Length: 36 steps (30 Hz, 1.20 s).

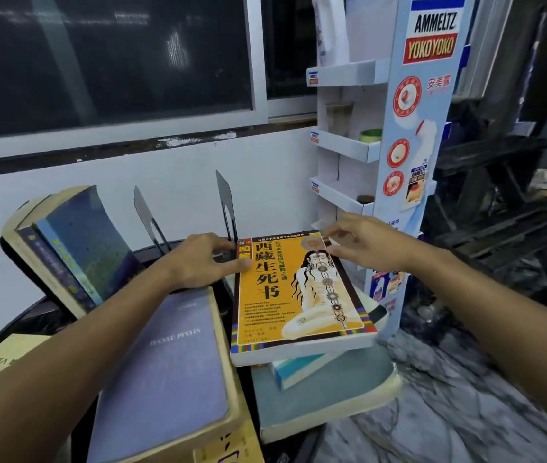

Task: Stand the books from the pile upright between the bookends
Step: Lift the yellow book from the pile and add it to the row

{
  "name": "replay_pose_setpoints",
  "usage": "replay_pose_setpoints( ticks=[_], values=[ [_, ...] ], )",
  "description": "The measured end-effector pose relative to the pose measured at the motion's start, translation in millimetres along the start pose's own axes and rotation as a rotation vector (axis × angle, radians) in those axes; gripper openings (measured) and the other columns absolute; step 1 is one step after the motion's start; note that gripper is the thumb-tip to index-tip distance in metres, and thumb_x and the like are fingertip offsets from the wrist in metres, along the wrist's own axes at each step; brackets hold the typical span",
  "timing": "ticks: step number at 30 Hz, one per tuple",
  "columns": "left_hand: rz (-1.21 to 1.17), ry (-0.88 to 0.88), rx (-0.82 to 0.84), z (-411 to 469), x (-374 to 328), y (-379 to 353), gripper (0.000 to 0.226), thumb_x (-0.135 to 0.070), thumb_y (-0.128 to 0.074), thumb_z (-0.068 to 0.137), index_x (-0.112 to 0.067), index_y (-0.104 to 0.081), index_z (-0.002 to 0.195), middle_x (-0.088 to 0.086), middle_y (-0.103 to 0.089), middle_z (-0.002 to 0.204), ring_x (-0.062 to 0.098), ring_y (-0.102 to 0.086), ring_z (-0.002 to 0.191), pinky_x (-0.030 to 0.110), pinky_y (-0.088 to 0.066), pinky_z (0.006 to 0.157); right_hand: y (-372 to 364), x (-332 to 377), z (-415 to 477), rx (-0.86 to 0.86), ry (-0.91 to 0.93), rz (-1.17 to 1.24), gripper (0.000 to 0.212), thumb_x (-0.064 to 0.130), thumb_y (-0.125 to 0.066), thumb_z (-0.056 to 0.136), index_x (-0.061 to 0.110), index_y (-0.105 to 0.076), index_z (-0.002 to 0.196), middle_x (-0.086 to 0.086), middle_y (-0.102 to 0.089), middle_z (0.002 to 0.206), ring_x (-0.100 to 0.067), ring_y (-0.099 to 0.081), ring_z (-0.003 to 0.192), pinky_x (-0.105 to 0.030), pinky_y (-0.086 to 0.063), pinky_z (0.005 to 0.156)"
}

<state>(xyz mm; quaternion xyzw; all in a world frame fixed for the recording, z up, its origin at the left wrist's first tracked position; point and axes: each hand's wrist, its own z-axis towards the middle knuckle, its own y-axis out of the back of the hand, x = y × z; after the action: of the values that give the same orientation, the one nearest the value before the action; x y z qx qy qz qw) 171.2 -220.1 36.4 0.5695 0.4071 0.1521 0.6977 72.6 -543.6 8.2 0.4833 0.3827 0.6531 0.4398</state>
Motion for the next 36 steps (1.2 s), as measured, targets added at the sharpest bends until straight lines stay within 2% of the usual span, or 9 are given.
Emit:
replay_pose_setpoints(
  ticks=[3, 7, 12, 16, 19, 23, 28, 31, 36],
  values=[
    [-0.001, 0.002, 0.073, 3.7, 6.0, 0.4, 0.095, -0.094, -0.044, 0.062, -0.031, -0.069, 0.128, -0.012, -0.067, 0.121, 0.007, -0.057, 0.107, 0.026, -0.039, 0.085, -4.5, -2.8, -0.1, 0.013, -0.039, 0.038, 0.056, 0.074, -0.047, 0.09, 0.035, -0.061, 0.128, 0.015, -0.06, 0.121, -0.003, -0.054, 0.11, -0.036, -0.051, 0.095],
    [0.029, 0.004, 0.139, 9.8, 17.4, -1.1, 0.106, -0.107, -0.036, 0.05, -0.034, -0.074, 0.117, -0.014, -0.071, 0.113, 0.007, -0.063, 0.108, 0.034, -0.048, 0.097, -9.6, -4.3, 1.5, -0.016, -0.096, 0.107, 0.073, 0.079, -0.046, 0.085, 0.025, -0.059, 0.132, 0.009, -0.061, 0.12, -0.005, -0.058, 0.106, -0.03, -0.052, 0.09],
    [0.001, 0.028, 0.181, 14.7, 20.4, -3.6, 0.102, -0.105, -0.039, 0.053, -0.036, -0.072, 0.121, -0.014, -0.07, 0.117, 0.008, -0.062, 0.111, 0.037, -0.046, 0.103, -15.5, -8.9, 4.0, 0.045, -0.147, 0.132, 0.07, 0.077, -0.047, 0.084, 0.023, -0.063, 0.126, 0.006, -0.064, 0.117, -0.005, -0.06, 0.1, -0.016, -0.043, 0.073],
    [-0.035, 0.027, 0.198, 15.3, 23.6, -5.4, 0.094, -0.098, -0.043, 0.057, -0.039, -0.069, 0.125, -0.017, -0.067, 0.122, 0.006, -0.058, 0.113, 0.031, -0.04, 0.097, -15.3, -1.2, 1.6, 0.123, -0.14, 0.239, 0.049, 0.063, -0.048, 0.093, 0.024, -0.066, 0.116, 0.005, -0.067, 0.115, -0.005, -0.062, 0.101, -0.015, -0.043, 0.074],
    [-0.067, 0.019, 0.255, 15.3, 26.7, -5.0, 0.082, -0.093, -0.047, 0.068, -0.044, -0.064, 0.131, -0.021, -0.065, 0.128, 0.004, -0.057, 0.12, 0.034, -0.04, 0.108, -15.7, 5.0, -0.5, 0.159, -0.159, 0.305, 0.046, 0.064, -0.047, 0.091, 0.03, -0.064, 0.118, 0.014, -0.069, 0.112, -0.001, -0.062, 0.101, -0.015, -0.044, 0.075],
    [-0.073, -0.014, 0.306, 17.4, 32.7, -4.0, 0.057, -0.076, -0.052, 0.086, -0.05, -0.058, 0.136, -0.025, -0.065, 0.13, 0.001, -0.056, 0.124, 0.037, -0.038, 0.116, -14.2, 10.0, 0.9, 0.217, -0.184, 0.345, 0.033, 0.066, -0.048, 0.088, 0.043, -0.062, 0.105, 0.025, -0.071, 0.105, 0.005, -0.065, 0.097, -0.013, -0.042, 0.076],
    [-0.123, -0.028, 0.271, 17.8, 35.3, -5.4, 0.061, -0.079, -0.057, 0.081, -0.047, -0.062, 0.133, -0.025, -0.067, 0.128, 0.001, -0.057, 0.124, 0.039, -0.038, 0.116, -13.5, 11.0, 1.6, 0.165, -0.178, 0.339, 0.049, 0.069, -0.054, 0.084, 0.037, -0.065, 0.119, 0.02, -0.072, 0.109, -0.001, -0.065, 0.1, -0.018, -0.044, 0.078],
    [-0.171, -0.047, 0.229, 15.7, 34.3, -6.5, 0.062, -0.081, -0.06, 0.078, -0.047, -0.064, 0.13, -0.026, -0.068, 0.126, 0.0, -0.057, 0.124, 0.038, -0.038, 0.116, -11.5, 12.2, -0.7, 0.131, -0.163, 0.32, 0.04, 0.072, -0.055, 0.081, 0.047, -0.061, 0.112, 0.017, -0.068, 0.113, 0.0, -0.062, 0.101, -0.017, -0.043, 0.075],
    [-0.278, -0.08, 0.123, 8.9, 26.6, -2.7, 0.042, -0.06, -0.068, 0.084, -0.046, -0.066, 0.124, -0.022, -0.069, 0.127, 0.0, -0.059, 0.124, 0.037, -0.039, 0.116, -0.3, 17.6, -5.2, 0.046, -0.106, 0.332, 0.032, 0.068, -0.062, 0.08, 0.051, -0.06, 0.107, 0.023, -0.069, 0.11, 0.003, -0.065, 0.098, -0.017, -0.045, 0.076]
  ],
)
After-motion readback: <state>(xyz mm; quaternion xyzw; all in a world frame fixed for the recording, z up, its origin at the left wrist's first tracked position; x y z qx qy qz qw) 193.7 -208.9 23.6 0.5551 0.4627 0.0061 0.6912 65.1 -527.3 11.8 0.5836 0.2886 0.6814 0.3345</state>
